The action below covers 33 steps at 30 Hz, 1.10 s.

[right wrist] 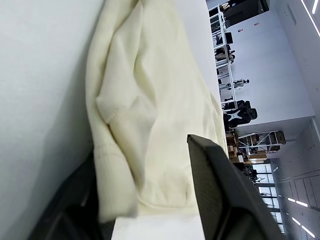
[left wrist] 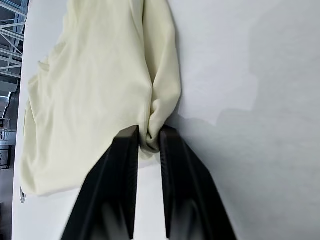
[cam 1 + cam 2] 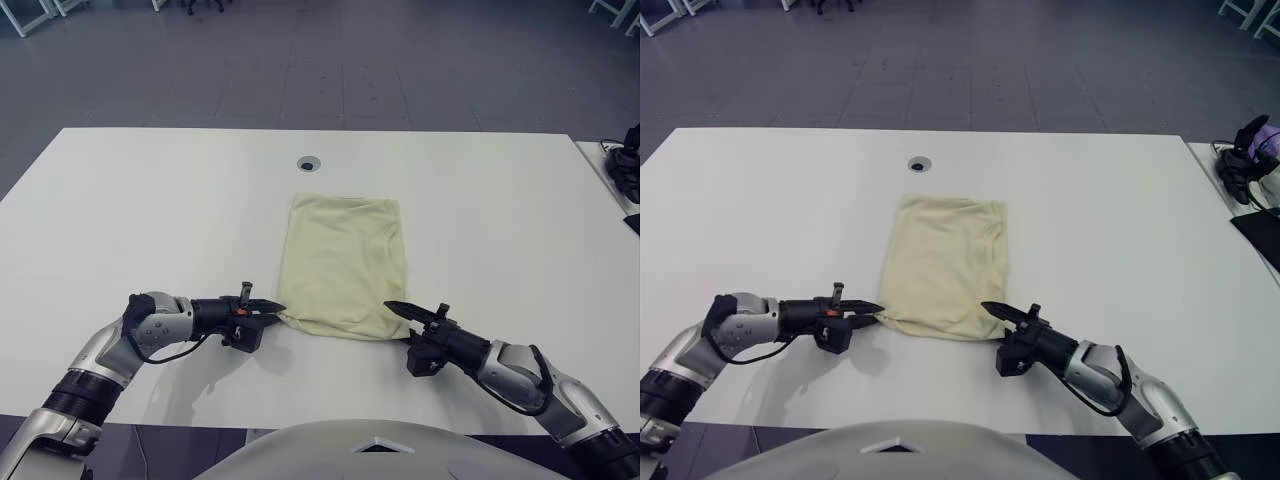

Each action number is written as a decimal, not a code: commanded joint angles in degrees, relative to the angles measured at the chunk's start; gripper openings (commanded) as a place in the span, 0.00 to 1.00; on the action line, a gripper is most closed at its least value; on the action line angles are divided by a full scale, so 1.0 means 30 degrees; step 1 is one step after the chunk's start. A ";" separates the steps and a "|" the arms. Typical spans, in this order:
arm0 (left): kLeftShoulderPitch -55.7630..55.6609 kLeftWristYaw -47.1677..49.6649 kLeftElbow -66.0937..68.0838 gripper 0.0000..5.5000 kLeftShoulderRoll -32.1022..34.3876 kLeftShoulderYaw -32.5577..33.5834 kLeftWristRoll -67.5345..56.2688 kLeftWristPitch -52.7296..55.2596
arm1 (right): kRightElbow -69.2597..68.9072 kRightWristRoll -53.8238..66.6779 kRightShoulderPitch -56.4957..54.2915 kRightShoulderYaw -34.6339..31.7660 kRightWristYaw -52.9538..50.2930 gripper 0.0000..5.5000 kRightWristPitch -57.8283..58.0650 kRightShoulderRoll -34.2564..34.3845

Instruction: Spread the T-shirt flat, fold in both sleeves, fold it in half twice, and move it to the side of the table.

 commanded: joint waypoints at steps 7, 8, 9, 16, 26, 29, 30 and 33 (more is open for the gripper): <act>-0.0995 -0.0397 0.0516 0.01 0.0217 -0.0702 0.0031 0.0433 | 0.1883 0.1734 -0.0941 0.2078 0.5817 0.05 0.1166 -0.2068; -0.0968 -0.0466 0.0422 0.01 0.0278 -0.0713 -0.0067 0.0457 | 0.1825 0.2292 -0.1242 0.2171 0.6464 0.02 0.1342 -0.2192; -0.0919 -0.0640 0.0268 0.01 0.0377 -0.0740 -0.0304 0.0484 | 0.1660 0.3233 -0.1431 0.2204 0.7283 0.01 0.1785 -0.2280; 0.0597 -0.3189 -0.3527 0.01 0.2174 0.0011 -0.5401 0.2967 | -0.2994 1.3156 -0.1226 0.0662 1.2667 0.00 0.8532 -0.3744; 0.4819 -0.6793 -1.2672 0.01 0.7683 0.3485 -1.3955 1.1771 | -0.9080 2.4627 0.1519 -0.5555 1.5427 0.00 1.9117 -0.6963; 0.7440 -0.7555 -1.5143 0.01 0.8992 0.4734 -1.6061 1.3722 | -0.9401 2.5912 0.2278 -0.6587 1.6697 0.00 2.0359 -0.7511; 0.8079 -0.7831 -1.5728 0.01 0.9263 0.5194 -1.6532 1.4161 | -0.9568 2.6109 0.2470 -0.6843 1.6953 0.00 2.0617 -0.7574; 0.9470 -0.8645 -1.6673 0.01 0.9647 0.6520 -1.7388 1.5035 | -1.0100 2.5663 0.3599 -0.7182 1.8099 0.00 2.0693 -0.8084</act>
